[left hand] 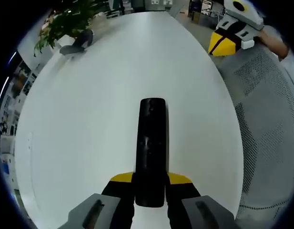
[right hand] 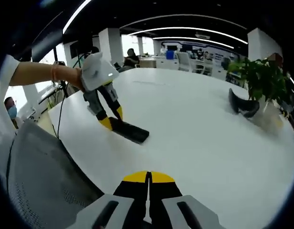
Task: Press the specified remote control buttons in sequence, fully releasing each button before pressing the next.
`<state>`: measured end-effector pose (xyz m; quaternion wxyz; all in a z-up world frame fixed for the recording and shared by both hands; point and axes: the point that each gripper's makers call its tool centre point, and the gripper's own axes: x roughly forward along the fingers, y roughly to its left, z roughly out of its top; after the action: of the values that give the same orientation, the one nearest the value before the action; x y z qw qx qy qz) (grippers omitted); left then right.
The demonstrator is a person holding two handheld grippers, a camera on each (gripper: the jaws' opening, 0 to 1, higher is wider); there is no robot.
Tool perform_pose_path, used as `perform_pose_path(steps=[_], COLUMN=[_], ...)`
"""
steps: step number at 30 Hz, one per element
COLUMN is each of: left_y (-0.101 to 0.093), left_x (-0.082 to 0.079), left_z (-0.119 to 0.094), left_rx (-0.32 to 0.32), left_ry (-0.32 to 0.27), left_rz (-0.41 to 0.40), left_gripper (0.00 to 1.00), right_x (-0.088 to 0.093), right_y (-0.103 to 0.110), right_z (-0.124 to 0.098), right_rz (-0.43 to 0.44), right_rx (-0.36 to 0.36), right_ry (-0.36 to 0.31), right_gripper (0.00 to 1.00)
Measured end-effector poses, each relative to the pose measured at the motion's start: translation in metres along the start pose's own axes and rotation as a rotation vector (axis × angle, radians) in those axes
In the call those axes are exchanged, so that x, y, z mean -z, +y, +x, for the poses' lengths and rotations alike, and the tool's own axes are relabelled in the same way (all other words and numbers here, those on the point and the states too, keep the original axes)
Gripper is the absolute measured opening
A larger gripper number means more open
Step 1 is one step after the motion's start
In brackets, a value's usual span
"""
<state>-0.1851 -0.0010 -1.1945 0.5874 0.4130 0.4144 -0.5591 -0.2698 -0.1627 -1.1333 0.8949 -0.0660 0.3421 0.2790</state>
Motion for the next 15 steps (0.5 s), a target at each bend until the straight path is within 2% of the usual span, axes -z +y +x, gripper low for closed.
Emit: perform_pose_path(steps=[4, 7, 15], left_y=[-0.009, -0.016, -0.029], left_x=[0.001, 0.001, 0.001], left_z=[0.0, -0.001, -0.002], left_rx=[0.0, 0.002, -0.006], left_ry=[-0.003, -0.01, -0.038], left_rz=[0.0, 0.002, -0.019], left_gripper=[0.24, 0.24, 0.24], right_x=[0.004, 0.011, 0.014], right_y=[-0.003, -0.007, -0.004], right_z=[0.001, 0.001, 0.003], right_rz=[-0.012, -0.106, -0.101], right_rx=[0.013, 0.04, 0.02], right_ry=[0.023, 0.068, 0.089], right_gripper=[0.0, 0.0, 0.0])
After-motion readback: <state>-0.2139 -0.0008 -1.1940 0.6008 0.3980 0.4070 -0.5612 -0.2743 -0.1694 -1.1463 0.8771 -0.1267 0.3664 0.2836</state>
